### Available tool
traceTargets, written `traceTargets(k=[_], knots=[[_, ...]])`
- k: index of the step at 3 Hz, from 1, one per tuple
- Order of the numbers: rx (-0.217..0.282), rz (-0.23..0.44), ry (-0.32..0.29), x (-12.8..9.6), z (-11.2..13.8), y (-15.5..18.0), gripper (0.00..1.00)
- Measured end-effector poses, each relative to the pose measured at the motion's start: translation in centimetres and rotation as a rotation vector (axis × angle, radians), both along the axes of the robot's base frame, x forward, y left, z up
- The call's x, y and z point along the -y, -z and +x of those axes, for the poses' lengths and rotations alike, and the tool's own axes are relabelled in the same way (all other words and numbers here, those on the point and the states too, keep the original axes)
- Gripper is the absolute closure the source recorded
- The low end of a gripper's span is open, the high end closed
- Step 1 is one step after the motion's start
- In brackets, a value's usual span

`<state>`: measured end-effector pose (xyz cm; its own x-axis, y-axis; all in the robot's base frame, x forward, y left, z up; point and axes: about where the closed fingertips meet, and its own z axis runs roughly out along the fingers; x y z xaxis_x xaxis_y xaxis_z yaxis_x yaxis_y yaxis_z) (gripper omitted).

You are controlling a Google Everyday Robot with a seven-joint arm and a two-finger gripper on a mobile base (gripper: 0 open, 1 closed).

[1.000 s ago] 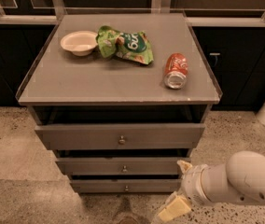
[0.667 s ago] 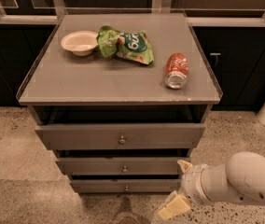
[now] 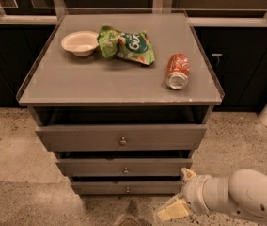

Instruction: Open bottom drawer

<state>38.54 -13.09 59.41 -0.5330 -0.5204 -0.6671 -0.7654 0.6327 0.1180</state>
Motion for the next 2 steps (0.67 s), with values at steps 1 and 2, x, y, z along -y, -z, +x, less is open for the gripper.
traceTargets(k=[1, 2], knots=[[-0.002, 0.111, 0.076, 0.1, 1.8, 4.6, 0.00], [-0.025, 0.218, 0.101, -1.0, 3.3, 9.2, 0.00]])
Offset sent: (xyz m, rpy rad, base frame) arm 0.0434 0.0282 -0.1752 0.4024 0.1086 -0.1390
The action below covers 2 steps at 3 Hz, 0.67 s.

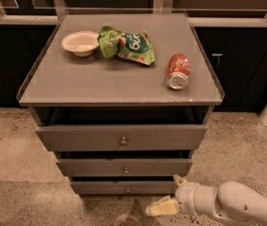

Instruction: Open bottom drawer

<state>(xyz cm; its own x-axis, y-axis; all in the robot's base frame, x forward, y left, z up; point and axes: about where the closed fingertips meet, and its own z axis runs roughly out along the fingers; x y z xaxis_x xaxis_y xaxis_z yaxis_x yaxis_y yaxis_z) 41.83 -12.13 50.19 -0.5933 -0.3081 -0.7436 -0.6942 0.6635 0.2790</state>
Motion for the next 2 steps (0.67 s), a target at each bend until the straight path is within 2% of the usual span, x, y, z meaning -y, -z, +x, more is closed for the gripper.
traceTargets(k=[1, 2], knots=[[-0.056, 0.063, 0.000, -1.47, -1.18, 3.07, 0.00], [-0.024, 0.040, 0.053, -0.86, -1.38, 4.06, 0.00]])
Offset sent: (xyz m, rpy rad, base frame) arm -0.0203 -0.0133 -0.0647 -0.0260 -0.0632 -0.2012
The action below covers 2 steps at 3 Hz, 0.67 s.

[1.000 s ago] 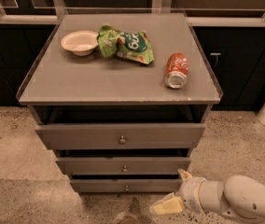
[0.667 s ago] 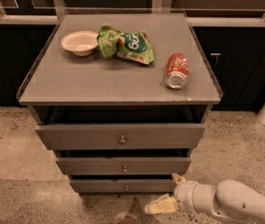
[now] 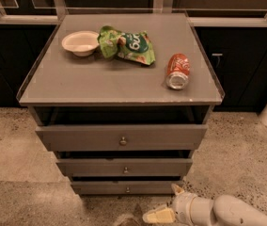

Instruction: Open bottom drawer

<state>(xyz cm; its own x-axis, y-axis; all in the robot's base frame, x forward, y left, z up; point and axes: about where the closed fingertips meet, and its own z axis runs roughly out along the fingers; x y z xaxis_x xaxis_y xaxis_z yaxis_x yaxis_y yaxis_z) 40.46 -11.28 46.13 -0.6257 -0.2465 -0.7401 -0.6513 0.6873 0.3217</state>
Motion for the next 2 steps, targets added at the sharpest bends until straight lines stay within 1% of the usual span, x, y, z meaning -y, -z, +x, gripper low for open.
traceTargets(k=[1, 2], knots=[[0.012, -0.029, 0.091, 0.2, 0.6, 3.9, 0.00], [-0.009, -0.039, 0.195, -0.4, 1.1, 8.2, 0.00]])
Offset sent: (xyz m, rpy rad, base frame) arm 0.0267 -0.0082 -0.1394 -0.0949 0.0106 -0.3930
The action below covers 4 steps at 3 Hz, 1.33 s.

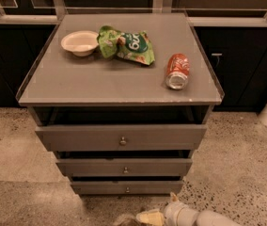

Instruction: Open bottom drawer

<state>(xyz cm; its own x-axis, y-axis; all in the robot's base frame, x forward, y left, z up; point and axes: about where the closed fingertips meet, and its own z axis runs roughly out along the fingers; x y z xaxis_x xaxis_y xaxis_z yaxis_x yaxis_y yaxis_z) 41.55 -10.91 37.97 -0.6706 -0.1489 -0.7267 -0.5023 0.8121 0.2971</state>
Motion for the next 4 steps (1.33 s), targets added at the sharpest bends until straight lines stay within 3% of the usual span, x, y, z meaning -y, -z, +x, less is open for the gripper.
traceTargets(k=[1, 2, 3, 4], knots=[[-0.014, -0.012, 0.106, 0.8, 1.5, 3.1, 0.00], [-0.014, -0.018, 0.122, 1.0, 1.6, 3.6, 0.00], [-0.008, 0.003, 0.072, 1.2, 1.5, 3.5, 0.00], [0.015, -0.033, -0.038, 4.6, 2.3, 7.1, 0.00]])
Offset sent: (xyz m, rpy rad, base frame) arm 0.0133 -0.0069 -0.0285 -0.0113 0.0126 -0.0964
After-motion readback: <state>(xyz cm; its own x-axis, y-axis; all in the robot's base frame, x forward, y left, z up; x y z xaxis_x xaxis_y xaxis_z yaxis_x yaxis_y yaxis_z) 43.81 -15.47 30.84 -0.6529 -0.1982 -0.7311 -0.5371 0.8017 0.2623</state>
